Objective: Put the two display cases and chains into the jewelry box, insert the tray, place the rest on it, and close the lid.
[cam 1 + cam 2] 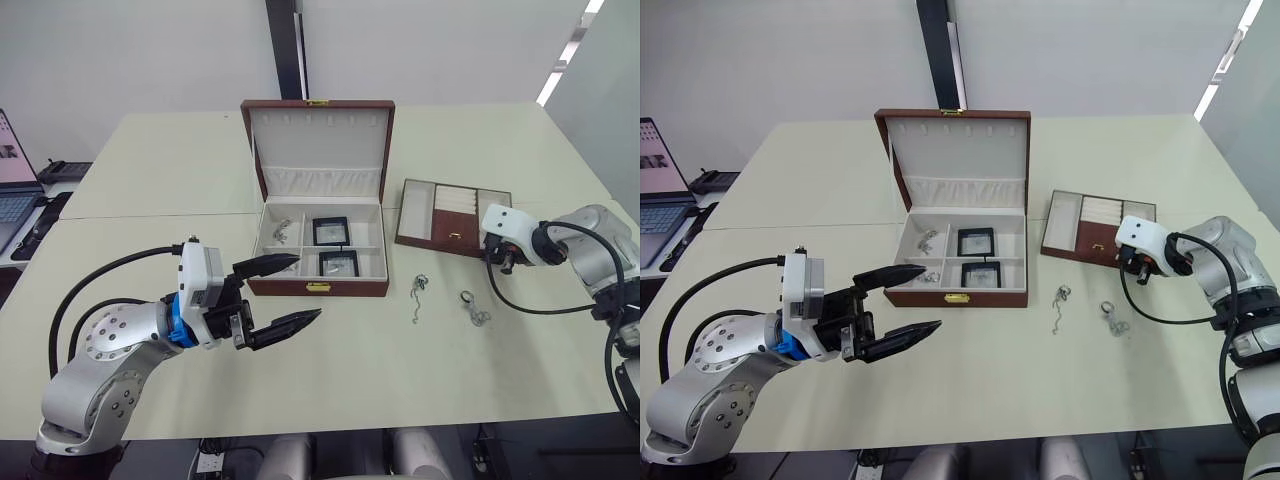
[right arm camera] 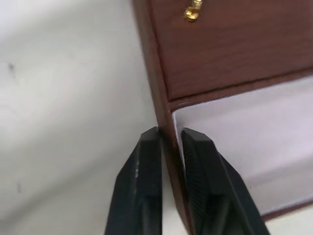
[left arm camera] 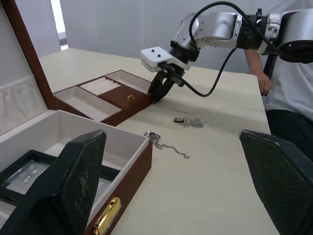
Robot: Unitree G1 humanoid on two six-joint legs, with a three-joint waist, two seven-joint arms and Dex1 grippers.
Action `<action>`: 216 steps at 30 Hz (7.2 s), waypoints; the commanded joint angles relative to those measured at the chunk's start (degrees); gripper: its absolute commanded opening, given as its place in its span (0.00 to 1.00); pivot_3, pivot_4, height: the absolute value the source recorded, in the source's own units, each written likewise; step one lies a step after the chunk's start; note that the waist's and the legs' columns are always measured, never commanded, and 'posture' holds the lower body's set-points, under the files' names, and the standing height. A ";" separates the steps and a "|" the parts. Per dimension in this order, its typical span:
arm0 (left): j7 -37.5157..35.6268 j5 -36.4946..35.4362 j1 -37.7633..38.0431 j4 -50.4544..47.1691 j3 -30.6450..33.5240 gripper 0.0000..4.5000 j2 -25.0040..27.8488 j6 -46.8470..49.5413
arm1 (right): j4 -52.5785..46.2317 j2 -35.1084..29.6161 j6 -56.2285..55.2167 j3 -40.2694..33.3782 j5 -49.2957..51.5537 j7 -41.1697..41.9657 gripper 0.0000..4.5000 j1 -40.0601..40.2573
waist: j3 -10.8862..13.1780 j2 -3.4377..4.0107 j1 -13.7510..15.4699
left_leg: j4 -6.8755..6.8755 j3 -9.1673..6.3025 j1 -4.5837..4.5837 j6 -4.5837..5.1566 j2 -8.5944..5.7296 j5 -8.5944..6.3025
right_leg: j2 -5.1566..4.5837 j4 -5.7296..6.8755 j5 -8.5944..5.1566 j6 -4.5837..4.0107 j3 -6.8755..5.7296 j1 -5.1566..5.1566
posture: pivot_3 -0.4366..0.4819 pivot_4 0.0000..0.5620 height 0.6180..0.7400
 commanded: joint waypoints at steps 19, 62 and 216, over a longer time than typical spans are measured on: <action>-6.22 -0.89 -1.31 5.94 4.07 1.00 5.35 0.15 | -37.90 -24.07 19.28 -16.73 15.80 15.75 0.00 17.16 | 0.14 0.17 0.00 | -0.01 0.01 -0.01 0.18 0.01 -0.10 | 0.01 0.00 0.00 0.02 0.04 -0.03 | 0.48 0.27 1.00; -9.00 6.66 5.79 17.02 13.48 1.00 7.38 -9.07 | -28.37 11.23 26.03 18.64 10.75 12.61 0.00 -20.75 | 0.38 0.09 -0.11 | -0.01 -0.20 -0.13 -0.03 0.03 -0.07 | -0.01 0.07 0.01 0.02 0.07 -0.35 | 0.48 0.27 1.00; -4.92 5.58 2.70 16.27 15.63 1.00 5.48 -5.25 | 0.02 43.27 -0.63 1.55 5.80 -11.58 0.00 -16.98 | 0.19 -0.20 -3.30 | 0.10 -0.08 -0.93 -0.30 0.02 0.05 | -0.01 1.07 0.07 -0.06 0.35 -1.81 | 0.48 0.27 1.00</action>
